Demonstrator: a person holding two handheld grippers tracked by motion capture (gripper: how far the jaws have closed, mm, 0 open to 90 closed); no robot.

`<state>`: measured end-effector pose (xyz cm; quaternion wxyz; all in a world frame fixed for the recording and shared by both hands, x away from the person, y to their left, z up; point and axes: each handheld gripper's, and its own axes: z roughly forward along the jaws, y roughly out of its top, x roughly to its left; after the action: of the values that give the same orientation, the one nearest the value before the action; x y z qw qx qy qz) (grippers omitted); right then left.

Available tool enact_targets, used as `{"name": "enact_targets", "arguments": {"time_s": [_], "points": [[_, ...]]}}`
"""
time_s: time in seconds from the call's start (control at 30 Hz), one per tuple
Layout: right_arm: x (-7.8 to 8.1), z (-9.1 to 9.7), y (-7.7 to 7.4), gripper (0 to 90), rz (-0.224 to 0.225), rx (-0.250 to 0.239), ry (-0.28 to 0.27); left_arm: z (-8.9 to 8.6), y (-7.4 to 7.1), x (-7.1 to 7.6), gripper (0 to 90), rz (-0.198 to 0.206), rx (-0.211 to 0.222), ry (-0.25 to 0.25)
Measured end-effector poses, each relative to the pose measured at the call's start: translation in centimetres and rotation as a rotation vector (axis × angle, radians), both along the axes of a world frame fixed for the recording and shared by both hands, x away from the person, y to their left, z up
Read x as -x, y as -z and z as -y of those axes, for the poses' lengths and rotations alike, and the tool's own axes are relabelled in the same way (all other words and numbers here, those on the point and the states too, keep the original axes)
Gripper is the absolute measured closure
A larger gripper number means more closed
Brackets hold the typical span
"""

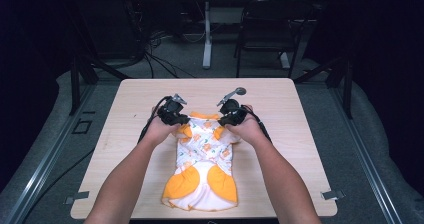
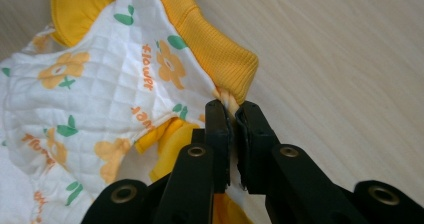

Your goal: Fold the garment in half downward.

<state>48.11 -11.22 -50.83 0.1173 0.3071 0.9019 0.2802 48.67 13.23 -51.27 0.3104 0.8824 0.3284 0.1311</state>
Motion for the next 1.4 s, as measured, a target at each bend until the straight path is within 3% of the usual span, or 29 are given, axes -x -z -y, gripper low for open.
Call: {"name": "enact_targets", "arguments": {"time_s": [0.27,0.57,0.8,0.97,1.17,1.4], "points": [[0.1,0.0,-2.2,84.2,0.061,-0.003,-0.005,-0.4,-1.8,0.0,82.8,0.024,0.029,0.002],[0.6,-0.1,-4.3,84.2,0.124,0.013,-0.03,-0.8,-3.8,0.3,82.1,0.078,0.047,0.015],[0.9,-0.3,-5.7,84.1,0.175,0.031,-0.045,-0.8,-5.1,0.6,81.7,0.13,0.033,0.009],[0.8,-0.1,-6.1,84.1,0.202,0.052,-0.046,-0.8,-5.7,0.7,82.5,0.137,0.043,0.025],[0.8,-0.1,-6.4,84.0,0.209,0.042,-0.042,-0.9,-5.9,0.8,82.9,0.142,0.048,0.023],[0.9,-0.4,-7.2,83.9,0.247,0.039,-0.04,-1.3,-6.2,0.8,83.3,0.164,0.058,0.011]]}}
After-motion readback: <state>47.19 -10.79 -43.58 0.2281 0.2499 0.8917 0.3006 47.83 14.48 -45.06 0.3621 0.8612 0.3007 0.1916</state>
